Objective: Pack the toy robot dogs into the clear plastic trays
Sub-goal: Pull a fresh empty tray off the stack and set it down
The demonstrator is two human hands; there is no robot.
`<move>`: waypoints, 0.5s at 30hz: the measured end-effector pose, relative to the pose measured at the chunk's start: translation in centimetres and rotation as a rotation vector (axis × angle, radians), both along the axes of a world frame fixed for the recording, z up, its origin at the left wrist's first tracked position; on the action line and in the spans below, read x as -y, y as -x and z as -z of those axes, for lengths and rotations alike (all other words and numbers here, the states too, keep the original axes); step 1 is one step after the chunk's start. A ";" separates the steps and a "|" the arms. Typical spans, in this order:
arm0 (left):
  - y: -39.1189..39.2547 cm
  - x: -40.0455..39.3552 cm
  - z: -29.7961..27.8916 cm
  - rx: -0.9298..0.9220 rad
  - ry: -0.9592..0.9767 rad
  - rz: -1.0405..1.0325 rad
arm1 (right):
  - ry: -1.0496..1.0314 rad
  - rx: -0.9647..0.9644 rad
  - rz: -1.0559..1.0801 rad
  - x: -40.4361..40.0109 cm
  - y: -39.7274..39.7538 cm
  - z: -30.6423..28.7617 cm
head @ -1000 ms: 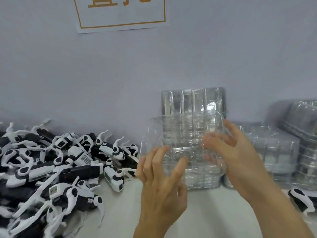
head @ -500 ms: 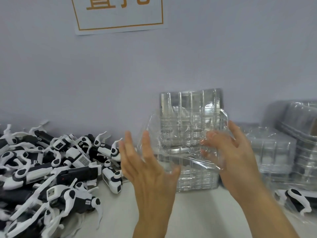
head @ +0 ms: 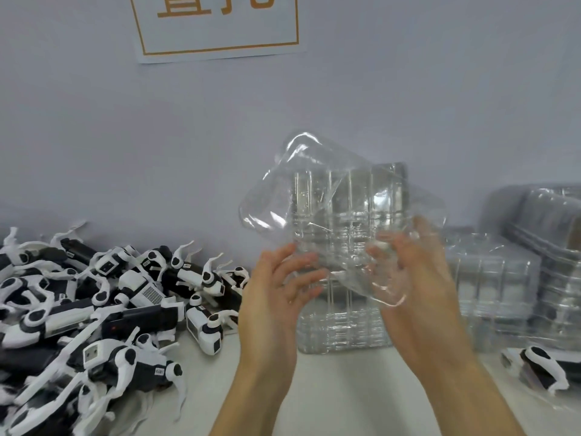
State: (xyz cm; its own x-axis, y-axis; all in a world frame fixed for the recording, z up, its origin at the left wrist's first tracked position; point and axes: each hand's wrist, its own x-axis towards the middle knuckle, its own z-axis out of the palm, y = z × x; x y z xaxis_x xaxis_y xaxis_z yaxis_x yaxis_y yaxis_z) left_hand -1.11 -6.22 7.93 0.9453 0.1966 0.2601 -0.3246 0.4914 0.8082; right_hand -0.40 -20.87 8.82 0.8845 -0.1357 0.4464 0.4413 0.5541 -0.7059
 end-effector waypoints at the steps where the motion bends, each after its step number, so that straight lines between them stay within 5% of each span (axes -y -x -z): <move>1: 0.4 0.2 -0.3 -0.005 0.011 0.045 | 0.015 -0.007 0.016 -0.6 -0.1 0.2; 6: 0.3 0.2 -0.3 -0.011 0.048 0.002 | 0.284 -0.018 0.088 -2.6 -0.3 1.8; 15: -1.4 -3.8 0.5 0.006 0.056 -0.409 | 0.354 -0.057 -0.030 -1.0 -0.6 2.2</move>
